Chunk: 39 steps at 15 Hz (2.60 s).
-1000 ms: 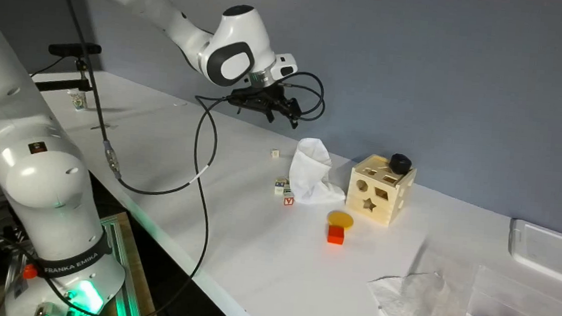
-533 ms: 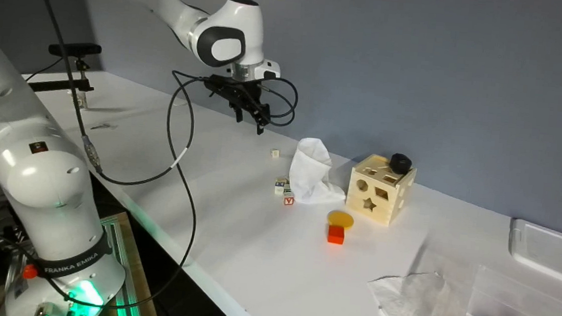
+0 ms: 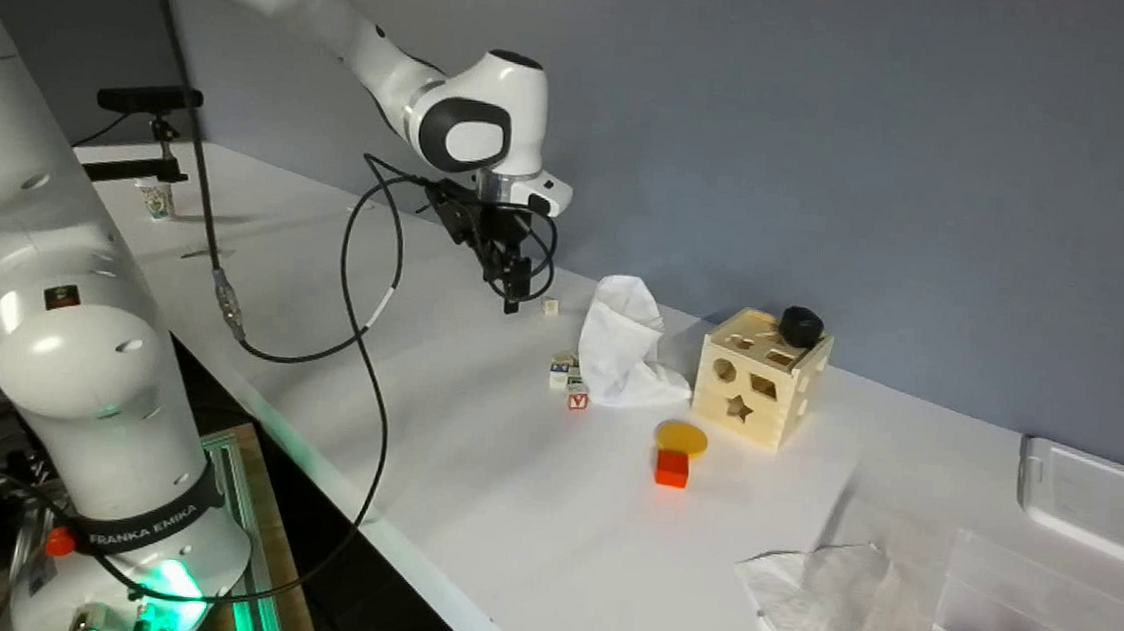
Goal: Put the contents on the table inside the plastic
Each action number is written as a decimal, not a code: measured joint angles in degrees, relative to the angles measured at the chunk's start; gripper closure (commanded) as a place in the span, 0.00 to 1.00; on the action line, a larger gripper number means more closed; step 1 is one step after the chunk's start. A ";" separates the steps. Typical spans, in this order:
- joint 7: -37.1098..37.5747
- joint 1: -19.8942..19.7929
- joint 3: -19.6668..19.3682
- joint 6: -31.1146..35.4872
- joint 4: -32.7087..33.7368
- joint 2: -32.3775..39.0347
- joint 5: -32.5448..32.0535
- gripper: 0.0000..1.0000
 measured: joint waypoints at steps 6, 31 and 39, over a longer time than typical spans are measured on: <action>14.24 -2.97 0.29 6.58 1.10 8.94 -1.59 0.00; 22.14 -1.43 -0.44 23.40 8.99 25.31 -5.34 0.00; 24.40 0.52 -1.89 23.28 10.89 27.65 -5.35 0.00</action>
